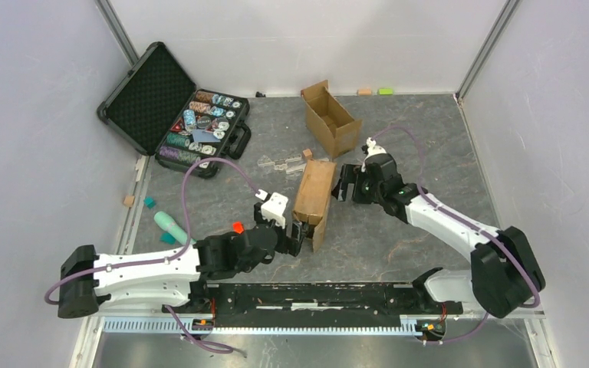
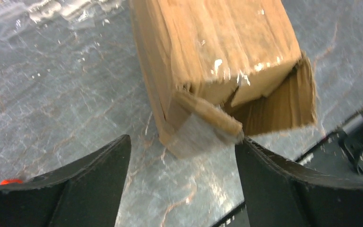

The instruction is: Unpack the express box

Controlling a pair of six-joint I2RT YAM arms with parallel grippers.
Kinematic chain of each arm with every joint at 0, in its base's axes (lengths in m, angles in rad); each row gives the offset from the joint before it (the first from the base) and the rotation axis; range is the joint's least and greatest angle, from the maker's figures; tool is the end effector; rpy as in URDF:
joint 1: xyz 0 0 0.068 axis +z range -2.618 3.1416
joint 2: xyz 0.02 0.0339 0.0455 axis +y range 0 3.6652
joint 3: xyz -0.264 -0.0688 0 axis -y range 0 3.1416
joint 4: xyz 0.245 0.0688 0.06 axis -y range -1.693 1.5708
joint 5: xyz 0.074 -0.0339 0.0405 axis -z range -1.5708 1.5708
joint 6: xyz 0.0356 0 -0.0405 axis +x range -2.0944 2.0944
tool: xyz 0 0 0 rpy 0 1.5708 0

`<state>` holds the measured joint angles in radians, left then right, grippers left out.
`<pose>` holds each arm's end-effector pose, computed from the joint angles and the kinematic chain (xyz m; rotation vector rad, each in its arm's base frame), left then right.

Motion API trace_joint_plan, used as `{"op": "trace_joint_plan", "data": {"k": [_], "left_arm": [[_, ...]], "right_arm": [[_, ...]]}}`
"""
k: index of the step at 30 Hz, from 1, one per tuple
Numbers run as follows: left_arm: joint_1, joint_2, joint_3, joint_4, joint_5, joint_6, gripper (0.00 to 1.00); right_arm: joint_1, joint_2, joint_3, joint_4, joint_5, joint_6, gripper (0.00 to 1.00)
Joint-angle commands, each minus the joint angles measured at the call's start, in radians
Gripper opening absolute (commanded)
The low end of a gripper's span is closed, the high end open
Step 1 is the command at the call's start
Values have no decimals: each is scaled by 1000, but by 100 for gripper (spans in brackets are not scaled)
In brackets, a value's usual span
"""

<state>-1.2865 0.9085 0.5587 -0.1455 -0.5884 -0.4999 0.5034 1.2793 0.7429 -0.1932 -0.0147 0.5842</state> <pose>0.0749 -0.1860 0.2448 0.4298 1.9726 -0.5457 0.2337 0.1293 0.2197 0.0879 2.3675 0.5632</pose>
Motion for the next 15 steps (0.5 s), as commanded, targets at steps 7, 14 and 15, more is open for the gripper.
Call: {"op": "trace_joint_plan", "data": {"k": [7,14,15], "left_arm": [[35,58,48,297,121,229,32],[130,193,323,84,461,123,2],[205,211,319,95,536,40,2]], "right_arm": [[39,269,145,273,-140,-40,86],[182,527,450,197,-209,-134,88],[188,539,452,174,-211,-141,89]]}}
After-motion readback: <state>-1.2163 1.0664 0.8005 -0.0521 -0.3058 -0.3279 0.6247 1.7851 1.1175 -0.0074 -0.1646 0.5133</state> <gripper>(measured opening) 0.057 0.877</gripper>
